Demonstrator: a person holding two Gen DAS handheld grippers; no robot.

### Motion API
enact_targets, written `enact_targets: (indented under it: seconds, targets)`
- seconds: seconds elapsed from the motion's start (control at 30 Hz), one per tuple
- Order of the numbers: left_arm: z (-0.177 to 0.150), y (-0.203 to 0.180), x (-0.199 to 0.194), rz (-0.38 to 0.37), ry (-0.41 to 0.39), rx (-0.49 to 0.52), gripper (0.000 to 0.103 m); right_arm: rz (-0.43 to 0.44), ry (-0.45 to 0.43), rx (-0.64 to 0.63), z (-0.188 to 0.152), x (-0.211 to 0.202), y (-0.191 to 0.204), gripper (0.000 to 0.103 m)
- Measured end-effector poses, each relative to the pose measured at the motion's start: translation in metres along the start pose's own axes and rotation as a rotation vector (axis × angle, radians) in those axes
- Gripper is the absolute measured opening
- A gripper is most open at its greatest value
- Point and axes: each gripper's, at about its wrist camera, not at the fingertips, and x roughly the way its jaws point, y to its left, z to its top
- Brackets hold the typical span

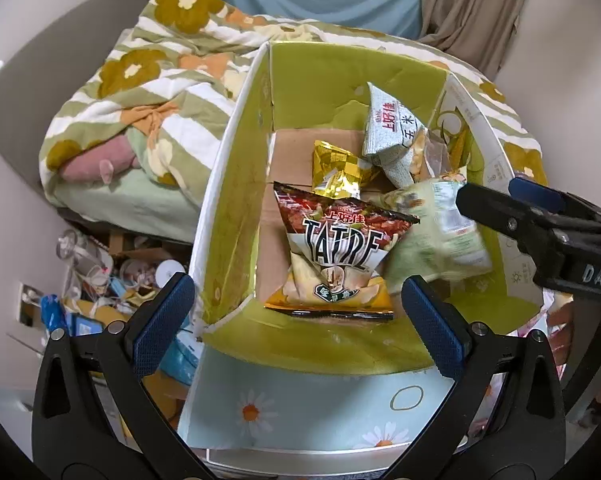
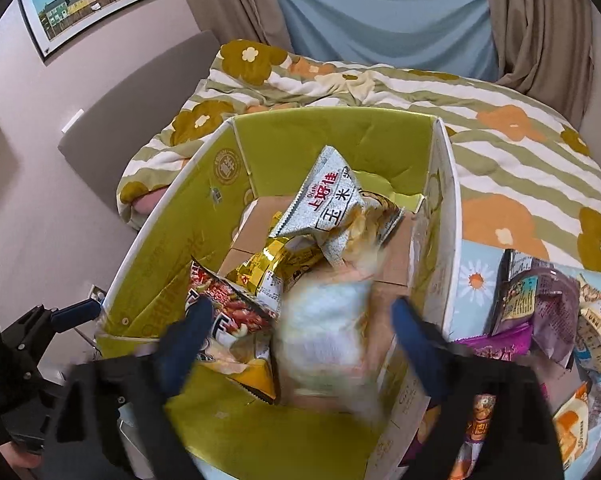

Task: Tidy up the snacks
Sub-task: 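Carry both bags into the yellow box and open both tools to release them, then move both tools back over the remaining snacks on the table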

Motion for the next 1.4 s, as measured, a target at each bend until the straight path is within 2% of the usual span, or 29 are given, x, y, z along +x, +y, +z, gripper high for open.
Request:
enact_targets:
  seconds: [0.27,0.53,0.8,1.0,1.13,1.27,1.4]
  targets:
    - [-0.003,-0.008,-0.014,0.003,-0.016,0.007,0.103,-0.017,-0.026,-0.026,-0.01,-0.018,-0.001,0.103]
    - [-0.001,-0.019,-0.045,0.005,-0.065,0.05,0.103,-0.015,-0.059,-0.013,-0.012,-0.052,-0.002,0.103]
    - [0.001,-0.039,-0.066,-0.071,-0.093,0.097,0.103,-0.066,-0.09,0.024,-0.02,-0.099,-0.006,0.103]
    - [-0.003,-0.072,-0.07,-0.14,-0.095,0.139,0.103,-0.133,-0.154,0.068,-0.032,-0.144,-0.026,0.103]
    - [-0.01,-0.101,-0.073,-0.172,-0.088,0.165,0.103,-0.168,-0.193,0.107,-0.043,-0.172,-0.052,0.103]
    - [-0.019,-0.134,-0.072,-0.177,-0.078,0.182,0.103,-0.215,-0.206,0.108,-0.056,-0.193,-0.079,0.103]
    - [-0.033,-0.17,-0.069,-0.177,-0.056,0.172,0.103,-0.208,-0.199,0.123,-0.072,-0.207,-0.113,0.103]
